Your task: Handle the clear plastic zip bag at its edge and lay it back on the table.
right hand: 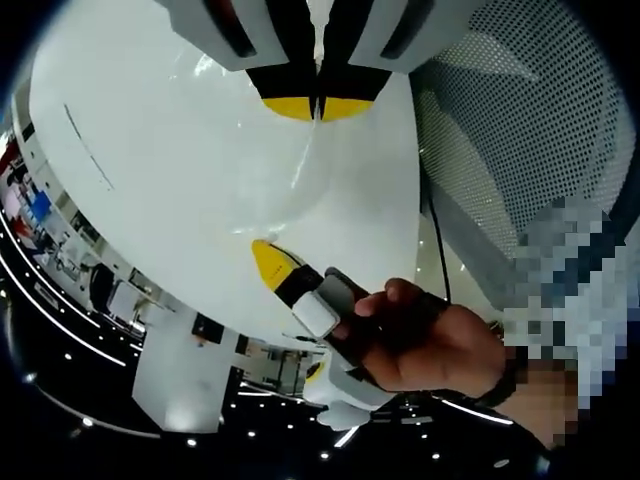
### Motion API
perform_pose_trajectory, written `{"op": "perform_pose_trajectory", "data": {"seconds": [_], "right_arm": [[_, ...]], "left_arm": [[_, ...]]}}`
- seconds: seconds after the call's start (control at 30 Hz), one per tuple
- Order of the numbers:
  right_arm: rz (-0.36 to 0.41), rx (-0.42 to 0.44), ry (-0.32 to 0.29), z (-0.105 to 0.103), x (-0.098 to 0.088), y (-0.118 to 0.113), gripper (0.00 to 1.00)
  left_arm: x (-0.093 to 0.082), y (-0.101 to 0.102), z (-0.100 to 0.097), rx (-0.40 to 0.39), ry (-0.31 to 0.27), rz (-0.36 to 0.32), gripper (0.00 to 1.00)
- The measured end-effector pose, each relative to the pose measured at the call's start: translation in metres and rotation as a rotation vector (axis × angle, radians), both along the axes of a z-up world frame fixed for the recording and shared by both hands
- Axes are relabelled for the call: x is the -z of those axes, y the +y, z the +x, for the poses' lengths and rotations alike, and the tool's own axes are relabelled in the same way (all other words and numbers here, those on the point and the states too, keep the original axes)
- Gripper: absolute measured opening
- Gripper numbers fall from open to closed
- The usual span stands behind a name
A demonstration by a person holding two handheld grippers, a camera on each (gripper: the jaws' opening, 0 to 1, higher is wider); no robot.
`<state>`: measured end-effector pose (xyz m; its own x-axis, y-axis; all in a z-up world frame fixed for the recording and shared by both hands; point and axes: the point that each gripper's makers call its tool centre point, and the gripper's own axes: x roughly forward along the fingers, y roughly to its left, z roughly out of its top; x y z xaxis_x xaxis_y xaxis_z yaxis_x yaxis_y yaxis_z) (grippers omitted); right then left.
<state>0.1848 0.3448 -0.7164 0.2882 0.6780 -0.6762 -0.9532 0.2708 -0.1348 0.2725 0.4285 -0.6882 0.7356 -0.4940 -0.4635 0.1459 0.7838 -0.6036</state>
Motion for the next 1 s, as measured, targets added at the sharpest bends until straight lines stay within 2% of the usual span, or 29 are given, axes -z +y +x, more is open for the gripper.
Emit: {"op": "perform_pose_trajectory", "data": {"seconds": [0.2,0.3,0.83,1.0], "right_arm": [[0.008,-0.022,-0.017,0.000,-0.004,0.003,0.00],[-0.012,-0.045,-0.038,0.000,-0.004,0.003,0.00],[-0.059,-0.180,-0.132,-0.010,-0.010,0.008,0.00],[-0.074,-0.216,-0.162,-0.011,-0.012,0.009,0.00]], "left_arm": [[0.004,0.007,0.008,-0.028,0.010,-0.012,0.00],[0.004,0.007,0.010,-0.042,0.018,-0.012,0.01],[0.005,0.004,0.012,-0.021,0.045,-0.050,0.02],[0.005,0.004,0.014,-0.011,0.056,-0.076,0.06]]}}
